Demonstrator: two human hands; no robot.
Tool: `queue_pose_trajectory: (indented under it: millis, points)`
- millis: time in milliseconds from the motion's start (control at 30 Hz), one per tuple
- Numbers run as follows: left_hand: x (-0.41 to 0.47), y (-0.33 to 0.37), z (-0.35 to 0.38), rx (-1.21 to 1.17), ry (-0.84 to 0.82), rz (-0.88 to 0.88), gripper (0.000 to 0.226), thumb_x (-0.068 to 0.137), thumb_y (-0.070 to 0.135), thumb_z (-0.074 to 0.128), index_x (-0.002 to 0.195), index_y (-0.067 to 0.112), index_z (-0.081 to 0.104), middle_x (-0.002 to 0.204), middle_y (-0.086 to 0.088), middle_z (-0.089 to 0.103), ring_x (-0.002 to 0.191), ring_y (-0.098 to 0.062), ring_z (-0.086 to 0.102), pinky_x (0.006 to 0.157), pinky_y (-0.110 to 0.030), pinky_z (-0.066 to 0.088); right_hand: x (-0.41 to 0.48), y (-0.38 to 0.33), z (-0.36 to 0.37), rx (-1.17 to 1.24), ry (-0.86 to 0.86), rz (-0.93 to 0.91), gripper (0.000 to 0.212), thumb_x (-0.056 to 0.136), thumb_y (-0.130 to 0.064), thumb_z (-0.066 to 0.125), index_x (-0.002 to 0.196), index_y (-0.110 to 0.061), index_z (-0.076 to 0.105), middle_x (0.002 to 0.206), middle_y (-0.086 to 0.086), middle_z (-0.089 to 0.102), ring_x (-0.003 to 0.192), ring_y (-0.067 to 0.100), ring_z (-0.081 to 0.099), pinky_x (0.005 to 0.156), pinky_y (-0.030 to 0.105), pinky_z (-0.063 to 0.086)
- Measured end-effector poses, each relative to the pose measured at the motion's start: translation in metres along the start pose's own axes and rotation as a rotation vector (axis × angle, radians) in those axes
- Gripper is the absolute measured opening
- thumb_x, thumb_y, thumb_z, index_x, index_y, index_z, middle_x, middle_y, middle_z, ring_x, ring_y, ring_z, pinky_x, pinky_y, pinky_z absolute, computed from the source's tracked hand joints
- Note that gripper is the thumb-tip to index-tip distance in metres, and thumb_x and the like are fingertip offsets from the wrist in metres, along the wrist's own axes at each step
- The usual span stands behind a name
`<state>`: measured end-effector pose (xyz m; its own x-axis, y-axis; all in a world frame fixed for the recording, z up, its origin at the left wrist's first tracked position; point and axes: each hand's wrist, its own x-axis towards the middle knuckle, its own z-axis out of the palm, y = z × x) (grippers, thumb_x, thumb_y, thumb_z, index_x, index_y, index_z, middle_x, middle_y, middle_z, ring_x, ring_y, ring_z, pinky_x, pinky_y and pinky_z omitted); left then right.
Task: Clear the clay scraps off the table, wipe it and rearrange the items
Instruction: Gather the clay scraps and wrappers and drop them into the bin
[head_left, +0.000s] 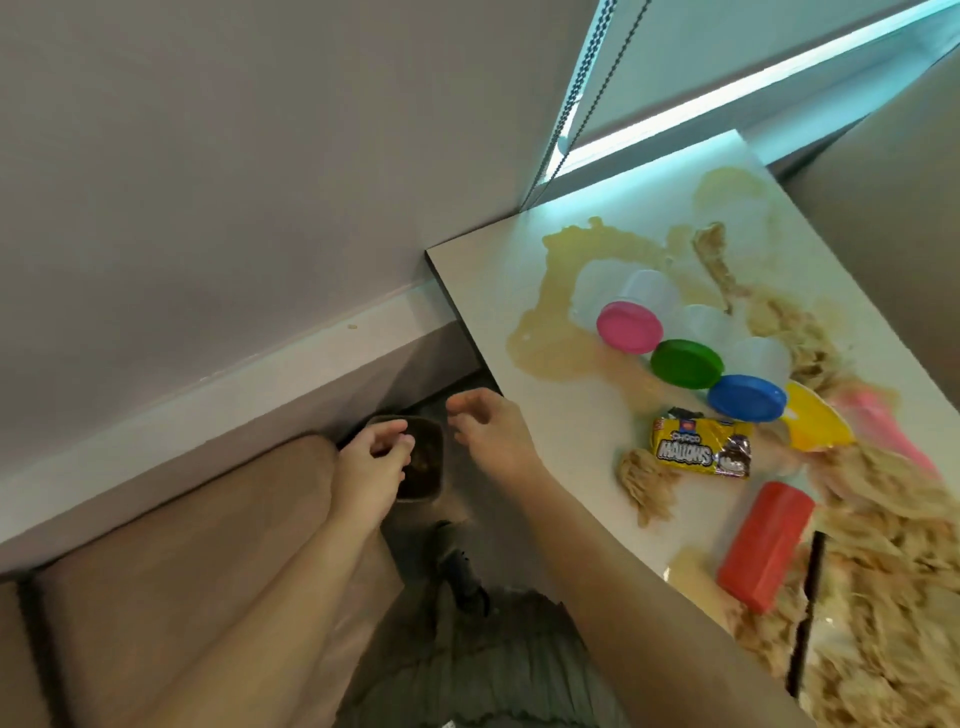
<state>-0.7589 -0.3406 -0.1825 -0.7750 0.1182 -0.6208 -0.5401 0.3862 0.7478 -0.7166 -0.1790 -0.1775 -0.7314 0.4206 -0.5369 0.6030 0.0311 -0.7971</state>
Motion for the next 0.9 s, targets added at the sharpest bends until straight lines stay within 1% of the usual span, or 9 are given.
queue_pose_trajectory:
  millis: [100,233,367,467,533,667,700,800,900]
  points:
    - [-0.015,0.031,0.012,0.011,-0.039,0.06,0.019,0.101,0.02,0.064,0.116,0.031,0.069,0.111,0.008,0.07,0.099,-0.01,0.069,0.08,-0.026,0.056,-0.011,-0.018,-0.031,0.015,0.061,-0.039,0.023,0.092,-0.013,0.063,0.101,-0.033,0.071,0.106,-0.012,0.072,0.103,0.011,0.069,0.097,0.044,0.057]
    - [-0.026,0.067,0.041,0.068,-0.116,0.135,0.019,0.101,0.023,0.065,0.115,0.034,0.068,0.113,0.008,0.069,0.102,-0.012,0.067,0.088,-0.033,0.057,-0.025,-0.035,-0.08,0.11,0.183,-0.08,0.022,0.089,-0.01,0.061,0.095,-0.03,0.071,0.103,-0.01,0.073,0.094,0.016,0.071,0.091,0.049,0.058]
    - [-0.037,0.093,0.081,0.174,-0.236,0.208,0.019,0.1,0.026,0.066,0.119,0.03,0.069,0.113,0.008,0.069,0.106,-0.015,0.066,0.098,-0.042,0.057,-0.043,-0.033,-0.127,0.141,0.313,-0.058,0.03,0.093,-0.005,0.057,0.09,-0.034,0.067,0.102,-0.005,0.072,0.092,0.023,0.071,0.086,0.053,0.059]
    - [-0.048,0.109,0.11,0.24,-0.324,0.25,0.019,0.1,0.027,0.066,0.119,0.029,0.069,0.112,0.008,0.068,0.106,-0.016,0.065,0.098,-0.043,0.056,-0.058,-0.019,-0.159,0.09,0.4,-0.023,0.029,0.094,-0.005,0.056,0.097,-0.032,0.066,0.107,-0.008,0.071,0.09,0.015,0.067,0.089,0.042,0.059]
    - [-0.056,0.117,0.126,0.268,-0.379,0.268,0.018,0.099,0.028,0.067,0.117,0.03,0.069,0.11,0.009,0.068,0.102,-0.015,0.066,0.096,-0.044,0.057,-0.067,-0.007,-0.179,0.012,0.442,0.013,0.028,0.093,-0.004,0.054,0.106,-0.026,0.067,0.107,-0.006,0.069,0.086,0.013,0.063,0.088,0.033,0.054]
    - [-0.069,0.12,0.15,0.353,-0.47,0.295,0.017,0.095,0.031,0.071,0.109,0.039,0.068,0.111,0.009,0.068,0.101,-0.016,0.067,0.096,-0.048,0.056,-0.075,0.018,-0.208,-0.163,0.574,0.044,0.033,0.086,0.006,0.054,0.11,-0.012,0.068,0.112,0.002,0.06,0.102,0.016,0.054,0.088,0.028,0.045]
    - [-0.072,0.12,0.157,0.382,-0.492,0.303,0.017,0.094,0.032,0.071,0.108,0.041,0.068,0.111,0.009,0.068,0.101,-0.016,0.068,0.096,-0.049,0.056,-0.076,0.026,-0.215,-0.208,0.602,0.077,0.036,0.085,0.006,0.053,0.112,-0.013,0.067,0.116,0.005,0.057,0.108,0.02,0.053,0.09,0.028,0.043]
    - [-0.076,0.119,0.168,0.43,-0.526,0.305,0.018,0.093,0.034,0.072,0.108,0.042,0.067,0.112,0.01,0.067,0.101,-0.016,0.067,0.095,-0.05,0.057,-0.078,0.043,-0.226,-0.359,0.613,0.18,0.038,0.087,-0.003,0.056,0.122,-0.019,0.062,0.129,0.009,0.047,0.115,0.031,0.047,0.099,0.041,0.043]
    - [-0.081,0.118,0.181,0.475,-0.542,0.311,0.02,0.092,0.034,0.072,0.111,0.039,0.068,0.112,0.01,0.066,0.1,-0.017,0.067,0.095,-0.05,0.057,-0.08,0.061,-0.237,-0.383,0.657,0.287,0.041,0.091,-0.016,0.061,0.131,-0.017,0.054,0.134,0.012,0.04,0.118,0.036,0.042,0.101,0.045,0.041]
